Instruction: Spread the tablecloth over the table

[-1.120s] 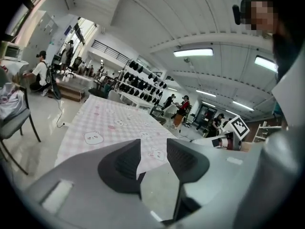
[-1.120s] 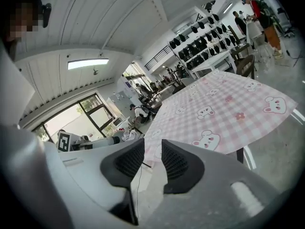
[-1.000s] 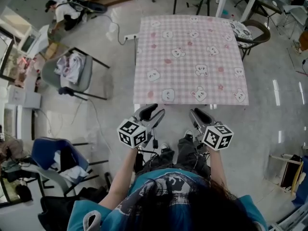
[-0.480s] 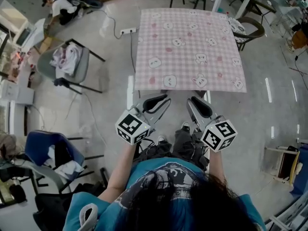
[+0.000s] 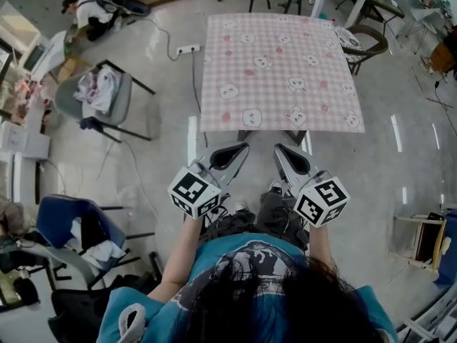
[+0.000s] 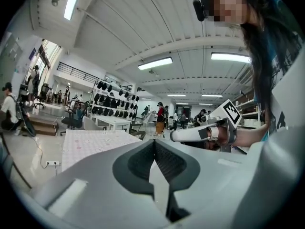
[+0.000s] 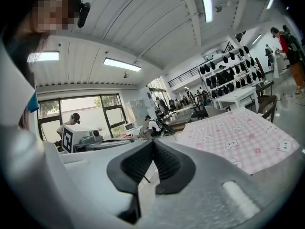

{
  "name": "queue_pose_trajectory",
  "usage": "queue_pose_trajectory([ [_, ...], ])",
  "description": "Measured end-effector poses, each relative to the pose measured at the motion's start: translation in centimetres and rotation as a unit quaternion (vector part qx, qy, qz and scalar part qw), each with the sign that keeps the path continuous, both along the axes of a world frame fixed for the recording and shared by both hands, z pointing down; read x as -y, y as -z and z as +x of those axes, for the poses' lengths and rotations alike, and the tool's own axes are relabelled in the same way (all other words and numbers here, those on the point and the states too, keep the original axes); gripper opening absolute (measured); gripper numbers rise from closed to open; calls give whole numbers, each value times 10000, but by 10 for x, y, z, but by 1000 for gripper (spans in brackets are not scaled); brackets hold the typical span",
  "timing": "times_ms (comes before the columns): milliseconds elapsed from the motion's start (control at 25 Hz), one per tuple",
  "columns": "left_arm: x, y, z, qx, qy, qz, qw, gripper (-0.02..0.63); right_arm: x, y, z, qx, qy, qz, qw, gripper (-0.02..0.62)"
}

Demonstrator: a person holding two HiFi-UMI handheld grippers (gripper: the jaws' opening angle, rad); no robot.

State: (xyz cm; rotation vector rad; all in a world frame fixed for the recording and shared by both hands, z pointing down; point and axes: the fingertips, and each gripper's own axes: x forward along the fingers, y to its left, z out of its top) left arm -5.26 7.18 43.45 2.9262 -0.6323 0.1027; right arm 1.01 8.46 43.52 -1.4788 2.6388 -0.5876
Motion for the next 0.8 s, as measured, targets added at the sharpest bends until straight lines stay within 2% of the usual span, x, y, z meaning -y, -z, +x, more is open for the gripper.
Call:
queue_pose_trajectory([
  [240,-4,1,-4,16,50,-42,10000,15,-2,4,-4,-129,61,89,9999,-8],
  [800,-18,-6,5,89,-187,-124,9997,15,-10,-5,4,-428,2,-17,9991,-2],
])
